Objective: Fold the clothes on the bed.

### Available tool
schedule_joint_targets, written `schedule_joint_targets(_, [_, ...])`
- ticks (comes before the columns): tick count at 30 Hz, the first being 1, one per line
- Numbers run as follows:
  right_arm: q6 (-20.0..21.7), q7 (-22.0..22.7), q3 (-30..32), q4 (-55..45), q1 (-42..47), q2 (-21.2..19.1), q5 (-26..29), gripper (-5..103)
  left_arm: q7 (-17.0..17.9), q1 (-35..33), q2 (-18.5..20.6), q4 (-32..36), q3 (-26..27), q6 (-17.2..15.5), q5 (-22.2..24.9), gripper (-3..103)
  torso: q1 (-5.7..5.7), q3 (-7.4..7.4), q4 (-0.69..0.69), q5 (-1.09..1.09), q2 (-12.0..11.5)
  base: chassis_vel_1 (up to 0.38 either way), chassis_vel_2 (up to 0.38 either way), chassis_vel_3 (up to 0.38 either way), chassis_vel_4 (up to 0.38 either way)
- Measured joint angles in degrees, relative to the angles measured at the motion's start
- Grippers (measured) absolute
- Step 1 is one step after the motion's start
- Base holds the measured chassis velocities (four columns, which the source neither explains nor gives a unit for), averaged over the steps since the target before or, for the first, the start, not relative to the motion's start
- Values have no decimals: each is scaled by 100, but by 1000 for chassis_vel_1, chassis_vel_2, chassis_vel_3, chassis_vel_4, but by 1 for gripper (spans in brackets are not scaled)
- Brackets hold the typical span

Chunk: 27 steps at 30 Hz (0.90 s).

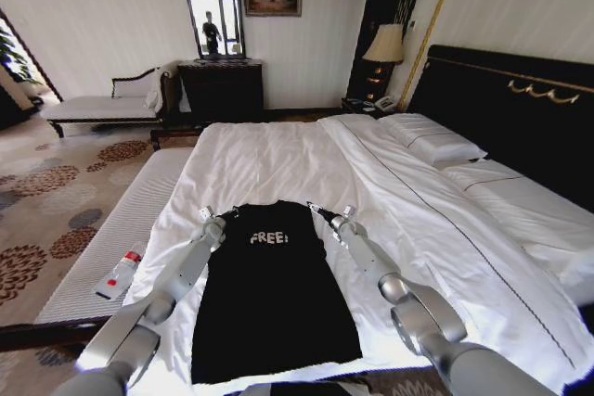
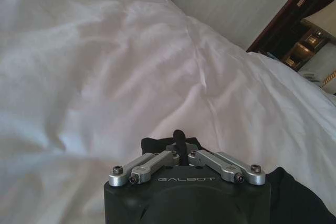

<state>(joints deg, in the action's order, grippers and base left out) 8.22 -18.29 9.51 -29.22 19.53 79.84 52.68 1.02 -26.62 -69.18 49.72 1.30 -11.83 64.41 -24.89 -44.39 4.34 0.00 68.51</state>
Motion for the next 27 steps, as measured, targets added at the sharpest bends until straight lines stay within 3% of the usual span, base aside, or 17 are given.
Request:
schedule_joint_targets(14, [113,-137,180,293,-34,256,-502,103,34,33,43,39,-91,-11,80,1,0,0,2,-1,0,0,0,0,0])
schedule_joint_targets(19, [156,-44,251,434,-56,351,-574,96,30,7,43,39,-81,-11,91,1,0,0,1,-1,0,0,0,0,0])
schedule_joint_targets(22, [160,-30,282,527,-117,399,-626,87,21,0,56,37,-75,-12,92,1,0,0,1,-1,0,0,0,0,0])
schedule_joint_targets(25, [160,-20,286,574,-175,447,-659,70,2,12,55,-6,-72,-14,92,1,0,0,1,-1,0,0,0,0,0])
schedule_joint_targets(27, [161,-15,280,603,-207,473,-682,70,-8,26,45,-31,-70,-13,92,1,0,0,0,0,0,0,0,0,0])
